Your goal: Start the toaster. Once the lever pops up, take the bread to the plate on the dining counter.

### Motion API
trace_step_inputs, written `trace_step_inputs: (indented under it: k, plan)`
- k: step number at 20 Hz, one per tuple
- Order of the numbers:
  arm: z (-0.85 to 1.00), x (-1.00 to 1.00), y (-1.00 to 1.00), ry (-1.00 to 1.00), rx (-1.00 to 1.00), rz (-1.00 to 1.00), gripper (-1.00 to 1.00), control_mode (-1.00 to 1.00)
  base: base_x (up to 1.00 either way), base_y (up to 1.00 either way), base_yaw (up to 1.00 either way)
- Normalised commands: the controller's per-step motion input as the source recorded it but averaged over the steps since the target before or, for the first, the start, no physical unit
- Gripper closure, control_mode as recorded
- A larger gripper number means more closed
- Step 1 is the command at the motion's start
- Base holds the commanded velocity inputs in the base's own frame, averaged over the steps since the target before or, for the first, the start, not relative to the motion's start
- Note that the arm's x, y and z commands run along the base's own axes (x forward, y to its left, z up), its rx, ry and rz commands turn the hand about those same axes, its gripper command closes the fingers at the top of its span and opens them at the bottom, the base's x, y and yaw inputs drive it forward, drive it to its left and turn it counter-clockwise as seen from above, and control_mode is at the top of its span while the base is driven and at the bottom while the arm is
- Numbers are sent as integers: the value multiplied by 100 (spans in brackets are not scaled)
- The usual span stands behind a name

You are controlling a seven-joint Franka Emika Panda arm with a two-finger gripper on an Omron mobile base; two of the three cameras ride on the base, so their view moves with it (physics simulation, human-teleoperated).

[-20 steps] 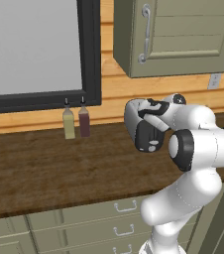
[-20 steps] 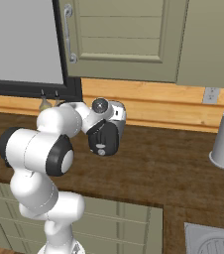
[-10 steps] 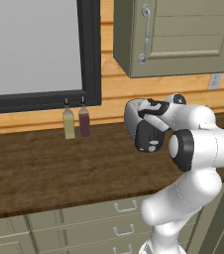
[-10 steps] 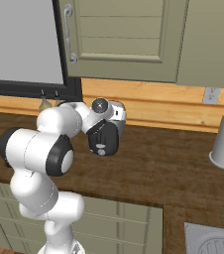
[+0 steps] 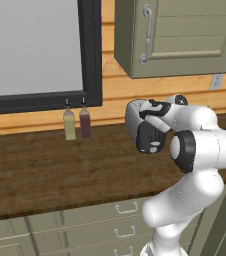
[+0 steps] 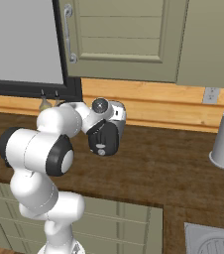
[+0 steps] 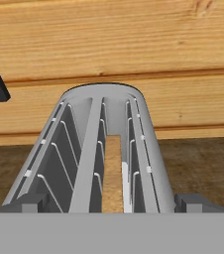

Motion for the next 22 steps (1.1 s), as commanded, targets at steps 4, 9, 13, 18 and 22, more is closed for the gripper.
trace_step_inputs:
  k: [4,9,13,18,22]
  plan:
    - [0,0,0,0,0,0,-100,-100,0,0,0]
    - [0,0,0,0,0,0,-100,-100,0,0,0]
    - [0,0,0,0,0,0,-100,-100,0,0,0]
    - [0,0,0,0,0,0,-100,-100,0,0,0]
    - [0,0,0,0,0,0,-100,-100,0,0,0]
